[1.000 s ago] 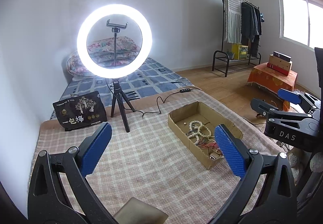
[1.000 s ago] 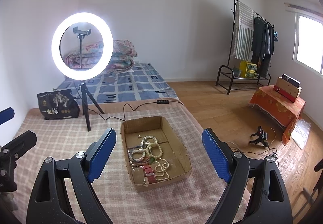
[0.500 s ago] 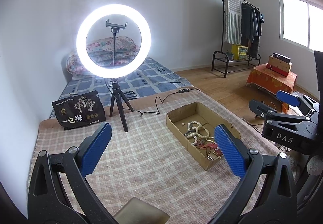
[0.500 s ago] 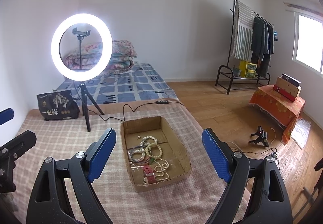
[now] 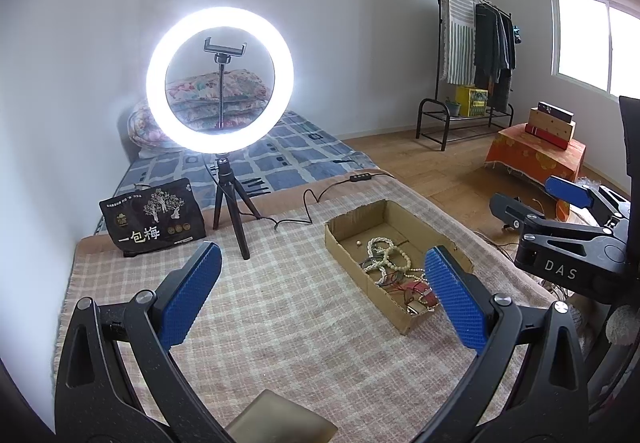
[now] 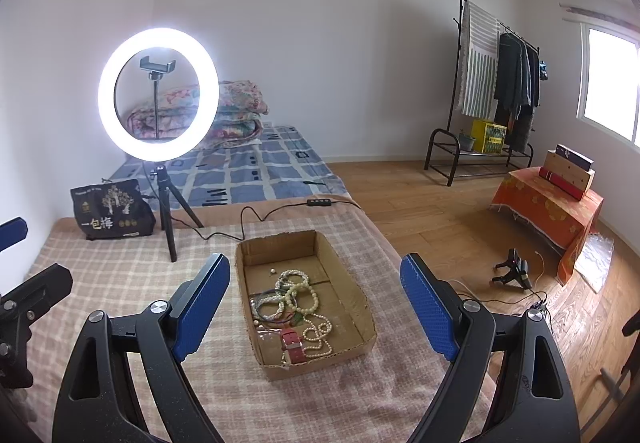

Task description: Organize jewelry

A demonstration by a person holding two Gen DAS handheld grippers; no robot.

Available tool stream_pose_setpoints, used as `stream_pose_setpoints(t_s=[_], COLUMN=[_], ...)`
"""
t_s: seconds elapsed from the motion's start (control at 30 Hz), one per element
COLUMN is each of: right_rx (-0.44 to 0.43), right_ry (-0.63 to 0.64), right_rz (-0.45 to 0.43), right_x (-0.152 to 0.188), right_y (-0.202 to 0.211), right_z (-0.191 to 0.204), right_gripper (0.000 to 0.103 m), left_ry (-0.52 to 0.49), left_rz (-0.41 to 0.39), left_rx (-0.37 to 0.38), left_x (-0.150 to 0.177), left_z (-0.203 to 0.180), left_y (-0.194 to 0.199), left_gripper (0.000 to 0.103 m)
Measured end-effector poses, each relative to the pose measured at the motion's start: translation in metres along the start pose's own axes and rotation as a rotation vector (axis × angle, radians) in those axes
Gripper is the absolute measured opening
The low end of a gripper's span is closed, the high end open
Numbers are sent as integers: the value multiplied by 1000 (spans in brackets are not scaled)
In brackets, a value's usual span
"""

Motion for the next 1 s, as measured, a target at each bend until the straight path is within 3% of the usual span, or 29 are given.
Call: stream_pose_setpoints(t_s=[1.0], right_rx=[3], right_ry=[11], right_rz=[12], right_x=[4], right_y=[-4], right_z=[0], right_gripper=[87], left_ry=[-39], left_rz=[14], left_rx=[-13], left_x=[6], left_z=[-14], left_y=[-3], left_gripper=[103])
Point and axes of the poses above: each gripper's, at about its wrist camera, not at the fingertips, and y roughly against the way its jaws point, z to its left, x to its underside, the point moved 4 cm from there along -y, roughly the way its jaws point, and after that the axes turned 13 degrees about x, right-handed, at the moved point
